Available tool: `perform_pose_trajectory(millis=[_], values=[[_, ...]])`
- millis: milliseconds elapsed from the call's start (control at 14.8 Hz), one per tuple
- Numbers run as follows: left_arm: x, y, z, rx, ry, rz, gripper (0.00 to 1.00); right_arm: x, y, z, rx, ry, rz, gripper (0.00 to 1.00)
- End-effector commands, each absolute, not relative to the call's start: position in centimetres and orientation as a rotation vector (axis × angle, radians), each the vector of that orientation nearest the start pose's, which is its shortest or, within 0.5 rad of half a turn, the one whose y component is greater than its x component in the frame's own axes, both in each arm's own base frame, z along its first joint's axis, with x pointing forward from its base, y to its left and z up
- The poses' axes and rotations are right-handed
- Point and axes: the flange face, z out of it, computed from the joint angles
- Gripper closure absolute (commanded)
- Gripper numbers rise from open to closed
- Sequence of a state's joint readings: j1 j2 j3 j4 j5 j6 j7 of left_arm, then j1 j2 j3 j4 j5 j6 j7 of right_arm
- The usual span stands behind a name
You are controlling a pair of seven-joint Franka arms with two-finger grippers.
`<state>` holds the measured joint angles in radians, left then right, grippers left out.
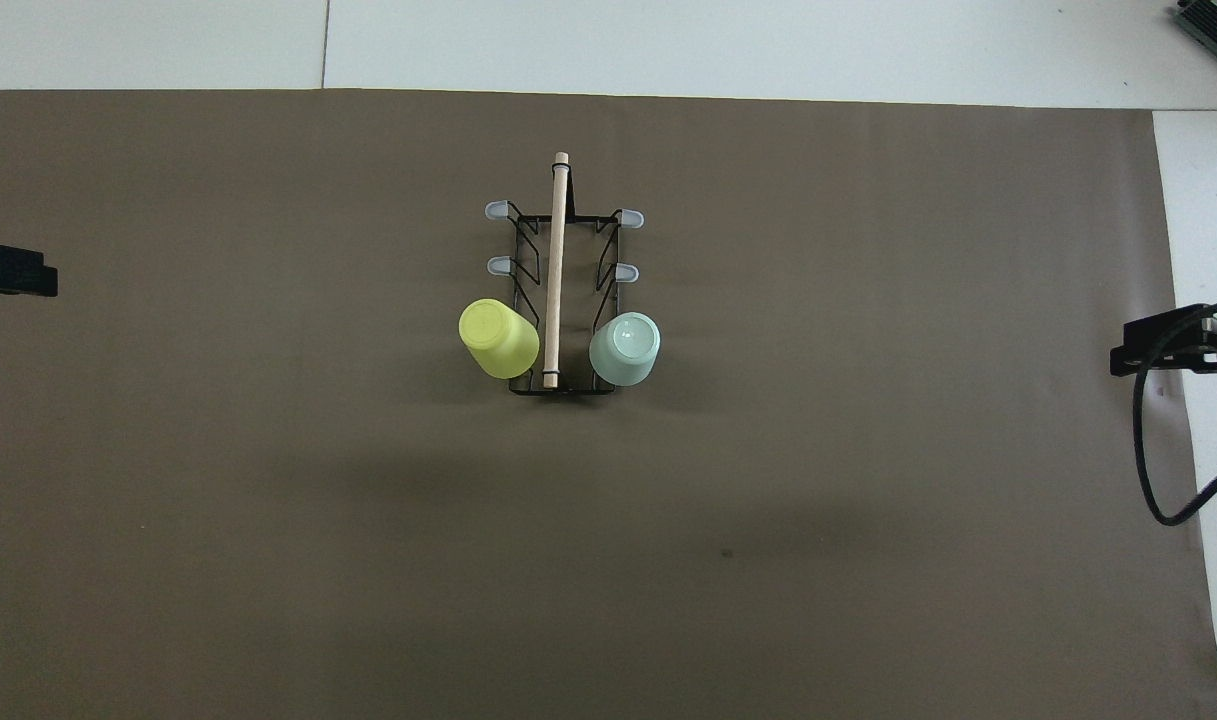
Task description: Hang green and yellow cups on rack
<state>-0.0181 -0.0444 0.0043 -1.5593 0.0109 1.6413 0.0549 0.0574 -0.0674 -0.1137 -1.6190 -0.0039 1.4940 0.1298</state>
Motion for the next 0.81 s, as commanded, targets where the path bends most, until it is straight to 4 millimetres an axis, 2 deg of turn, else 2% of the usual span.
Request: perform_pose_trajectory(millis=[0,338,743], values=[[54.3,-1.4,66.8,-3.136,0.171,-0.152,0.00,52.4,-3.1,63.4,-3.128,0.308,0.099,0.00],[53.5,-1.3,66.1,-3.140,0.203,-0.082,0.00,52.5,-2.4,63.5,-3.142,0.255,0.084,0.00],[52.9,-1.6,65.2,-3.143,0.189,-0.034,0.00,52.4,-2.5,63.3,-3.142,0.242,0.094,0.00]])
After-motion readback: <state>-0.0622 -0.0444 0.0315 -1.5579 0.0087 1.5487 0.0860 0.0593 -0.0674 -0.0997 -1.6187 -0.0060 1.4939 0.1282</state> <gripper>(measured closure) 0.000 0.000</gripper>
